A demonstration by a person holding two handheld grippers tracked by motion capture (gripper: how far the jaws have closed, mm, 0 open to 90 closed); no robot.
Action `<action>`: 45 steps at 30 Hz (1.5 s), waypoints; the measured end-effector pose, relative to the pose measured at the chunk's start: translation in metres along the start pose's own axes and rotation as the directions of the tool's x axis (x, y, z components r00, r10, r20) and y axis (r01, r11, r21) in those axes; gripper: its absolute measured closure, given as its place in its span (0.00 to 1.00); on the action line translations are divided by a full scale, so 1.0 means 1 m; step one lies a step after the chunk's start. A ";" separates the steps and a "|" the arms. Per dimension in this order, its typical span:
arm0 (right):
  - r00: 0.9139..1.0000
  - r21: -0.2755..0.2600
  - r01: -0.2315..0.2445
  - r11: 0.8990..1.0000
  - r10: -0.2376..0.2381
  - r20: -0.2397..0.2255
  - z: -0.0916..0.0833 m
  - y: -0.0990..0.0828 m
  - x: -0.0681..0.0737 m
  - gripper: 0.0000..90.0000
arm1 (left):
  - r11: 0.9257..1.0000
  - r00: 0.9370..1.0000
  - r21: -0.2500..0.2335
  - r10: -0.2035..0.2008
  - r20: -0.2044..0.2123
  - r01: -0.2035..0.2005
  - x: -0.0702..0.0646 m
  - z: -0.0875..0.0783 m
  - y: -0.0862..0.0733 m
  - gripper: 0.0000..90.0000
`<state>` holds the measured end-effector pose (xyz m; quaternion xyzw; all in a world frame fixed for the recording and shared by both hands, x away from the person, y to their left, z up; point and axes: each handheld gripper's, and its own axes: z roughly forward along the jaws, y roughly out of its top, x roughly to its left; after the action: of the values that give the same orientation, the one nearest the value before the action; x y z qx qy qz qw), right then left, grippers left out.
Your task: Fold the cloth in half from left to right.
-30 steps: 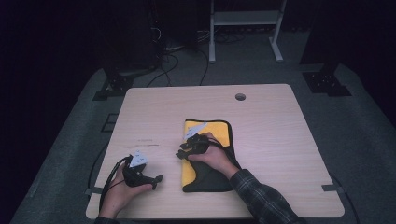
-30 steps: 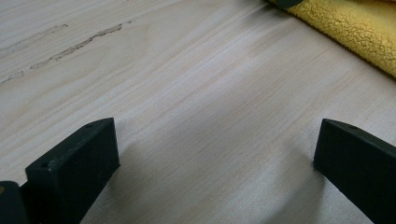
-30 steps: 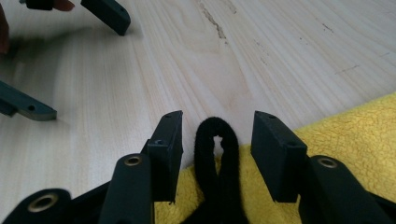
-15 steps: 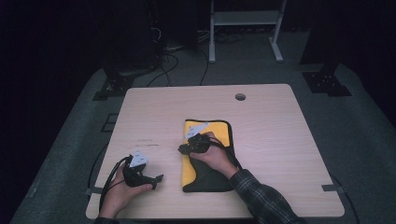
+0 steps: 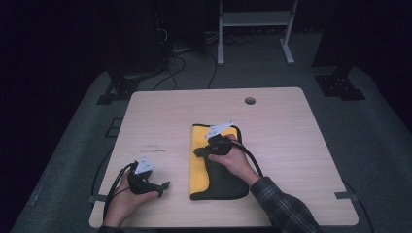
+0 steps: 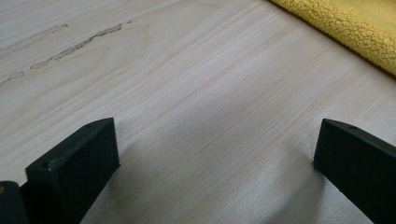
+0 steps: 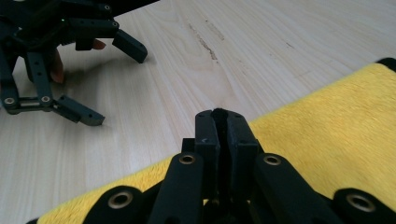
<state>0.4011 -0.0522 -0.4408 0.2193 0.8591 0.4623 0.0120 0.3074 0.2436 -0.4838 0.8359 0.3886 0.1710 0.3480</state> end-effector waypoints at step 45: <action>0.998 0.078 -0.035 0.996 0.031 0.047 -0.127 -0.115 0.052 0.93 | 1.000 1.000 0.002 0.000 -0.001 0.000 0.000 0.000 0.000 0.00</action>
<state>0.2842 -0.1868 -0.4507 0.2444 0.8724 0.4231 0.0153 0.3074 0.2436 -0.4835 0.8363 0.3888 0.1708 0.3469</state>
